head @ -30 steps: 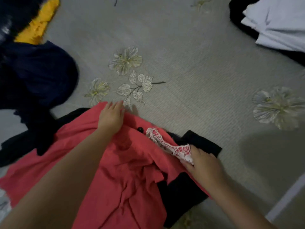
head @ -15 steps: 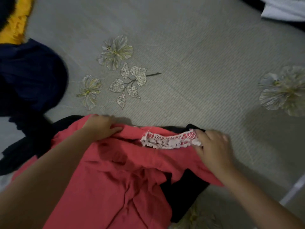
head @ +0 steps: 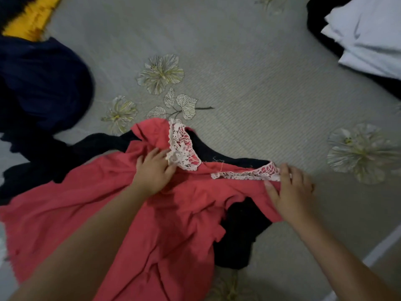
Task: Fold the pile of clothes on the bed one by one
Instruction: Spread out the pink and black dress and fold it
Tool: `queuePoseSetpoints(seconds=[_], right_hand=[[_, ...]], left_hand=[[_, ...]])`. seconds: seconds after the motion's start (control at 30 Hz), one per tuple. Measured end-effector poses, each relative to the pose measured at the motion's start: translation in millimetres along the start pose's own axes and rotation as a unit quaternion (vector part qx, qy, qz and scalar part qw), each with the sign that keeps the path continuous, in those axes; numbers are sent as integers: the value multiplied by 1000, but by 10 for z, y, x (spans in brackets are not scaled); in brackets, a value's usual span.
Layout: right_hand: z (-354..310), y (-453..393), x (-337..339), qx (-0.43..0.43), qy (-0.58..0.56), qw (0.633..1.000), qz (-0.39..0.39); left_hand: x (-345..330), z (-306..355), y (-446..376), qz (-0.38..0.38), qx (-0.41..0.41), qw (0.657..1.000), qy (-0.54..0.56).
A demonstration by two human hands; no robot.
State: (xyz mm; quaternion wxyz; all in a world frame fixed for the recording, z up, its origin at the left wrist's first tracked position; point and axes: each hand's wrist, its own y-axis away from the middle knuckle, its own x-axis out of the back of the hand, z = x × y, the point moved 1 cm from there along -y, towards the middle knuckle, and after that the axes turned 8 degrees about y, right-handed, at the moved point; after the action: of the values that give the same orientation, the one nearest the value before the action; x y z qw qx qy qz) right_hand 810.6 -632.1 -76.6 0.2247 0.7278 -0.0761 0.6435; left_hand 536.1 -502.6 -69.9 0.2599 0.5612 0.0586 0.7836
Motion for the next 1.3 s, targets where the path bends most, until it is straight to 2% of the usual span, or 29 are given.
queuePoseSetpoints(seconds=[0.07, 0.1, 0.17, 0.23, 0.27, 0.3, 0.37, 0.43, 0.47, 0.57, 0.63, 0.73, 0.87, 0.97, 1.03, 1.17, 1.23, 1.3], right_hand=[[-14, -72, -24, -11, -7, 1000, 7], [-18, -100, -40, -14, -12, 1000, 1], [-20, -117, -63, -19, -38, 999, -8], [-22, -111, -88, -28, -59, 998, 15], [-20, -99, -109, -33, -66, 997, 32], [-20, -82, -123, -34, -68, 996, 51], [-27, -66, -109, -33, -72, 994, 81], [-20, -78, -80, -30, -77, 994, 78], [-18, -100, -73, -20, -75, 995, 68], [13, -155, -57, 14, -57, 998, 35], [56, -179, -48, 3, -74, 997, -7], [106, -174, 93, 62, -124, 990, 4], [-36, -220, 606, 156, -172, 972, 35], [-306, -158, 1090, 237, -156, 958, 48], [-516, -81, 1395, 280, -99, 953, 50], [-1015, 292, 2130, 318, 63, 919, 224], [-1291, 602, 2515, 331, 64, 888, 314], [-1607, 1001, 2887, 332, 61, 863, 376]], left_hand=[[193, 89, -164, 49, -23, 985, 163], [285, 107, -215, 83, -1, 976, 201], [454, 109, -318, 175, 70, 966, 178], [547, 115, -490, 257, 96, 950, 145], [555, 131, -596, 265, 85, 952, 123], [535, 140, -719, 234, 60, 967, 80], [398, 129, -946, 95, -2, 994, -52], [256, 73, -1055, -19, -5, 987, -157], [214, 34, -1079, -37, -3, 984, -177], [176, -36, -1058, -18, -65, 983, -170], [227, -12, -991, 3, -85, 987, -136], [492, 57, -752, 84, -56, 990, -97], [1049, 69, -267, 163, -75, 981, -74], [1618, -21, 225, 233, -73, 966, -81], [1949, -103, 545, 255, -78, 959, -93], [2639, -270, 1500, 298, -78, 939, -153], [2948, -333, 2105, 339, -80, 921, -173], [3228, -413, 2780, 393, -96, 888, -220]])
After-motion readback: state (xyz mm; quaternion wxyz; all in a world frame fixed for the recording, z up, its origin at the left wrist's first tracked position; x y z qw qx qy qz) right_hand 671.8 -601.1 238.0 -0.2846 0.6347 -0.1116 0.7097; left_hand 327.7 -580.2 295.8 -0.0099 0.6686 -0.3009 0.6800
